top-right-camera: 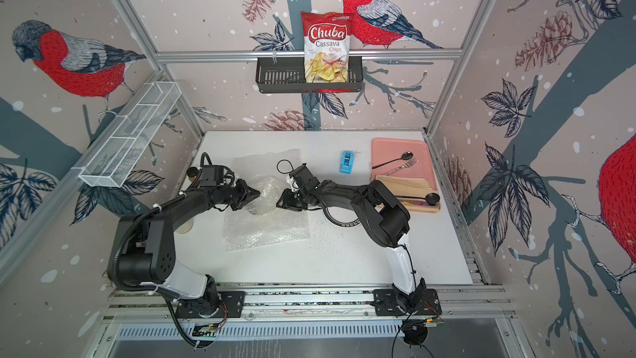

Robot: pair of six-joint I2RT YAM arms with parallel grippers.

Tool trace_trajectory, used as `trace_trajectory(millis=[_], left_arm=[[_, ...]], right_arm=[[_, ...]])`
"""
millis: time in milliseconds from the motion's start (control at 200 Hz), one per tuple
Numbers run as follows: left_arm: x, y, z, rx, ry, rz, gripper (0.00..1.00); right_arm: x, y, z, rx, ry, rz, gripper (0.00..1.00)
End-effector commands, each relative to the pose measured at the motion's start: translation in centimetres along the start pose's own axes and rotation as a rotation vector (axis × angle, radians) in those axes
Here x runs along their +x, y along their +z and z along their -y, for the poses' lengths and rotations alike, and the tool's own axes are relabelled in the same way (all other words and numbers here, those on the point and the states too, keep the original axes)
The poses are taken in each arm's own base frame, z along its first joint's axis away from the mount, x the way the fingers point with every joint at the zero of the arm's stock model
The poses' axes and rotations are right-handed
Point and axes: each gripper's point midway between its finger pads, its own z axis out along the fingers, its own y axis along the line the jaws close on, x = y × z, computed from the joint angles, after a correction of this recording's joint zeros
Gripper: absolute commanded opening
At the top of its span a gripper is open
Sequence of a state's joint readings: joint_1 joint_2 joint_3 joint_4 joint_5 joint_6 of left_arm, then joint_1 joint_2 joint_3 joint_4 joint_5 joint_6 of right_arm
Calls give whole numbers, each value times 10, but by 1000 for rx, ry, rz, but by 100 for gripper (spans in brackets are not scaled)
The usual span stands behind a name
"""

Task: Wrap dinner plates in bubble wrap
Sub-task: Stick the tape on the bubble wrap.

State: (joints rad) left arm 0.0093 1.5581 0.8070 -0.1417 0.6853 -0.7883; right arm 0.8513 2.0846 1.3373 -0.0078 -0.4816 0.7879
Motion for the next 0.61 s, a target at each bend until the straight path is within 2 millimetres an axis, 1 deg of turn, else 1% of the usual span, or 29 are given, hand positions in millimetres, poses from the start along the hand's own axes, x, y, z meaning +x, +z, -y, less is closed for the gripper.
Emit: trace_trajectory(millis=[0, 75, 235, 330, 395, 455, 600], left_arm=[[1, 4, 2, 21, -10, -11, 10], [3, 10, 5, 26, -4, -24, 9], [17, 27, 13, 31, 18, -73, 6], [26, 36, 9, 21, 21, -100, 3], [29, 40, 0, -3, 16, -106, 2], [33, 45, -15, -34, 3, -111, 1], [53, 56, -51, -72, -56, -151, 0]], right_arm=[[0, 5, -6, -31, 9, 1, 37], [0, 7, -7, -45, 19, 6, 37], [-3, 11, -9, -68, 33, 13, 38], [-4, 13, -10, -68, 33, 9, 36], [-4, 11, -9, -50, 25, 15, 35], [-5, 8, -8, -38, 15, 22, 35], [-6, 5, -8, -28, 7, 24, 35]])
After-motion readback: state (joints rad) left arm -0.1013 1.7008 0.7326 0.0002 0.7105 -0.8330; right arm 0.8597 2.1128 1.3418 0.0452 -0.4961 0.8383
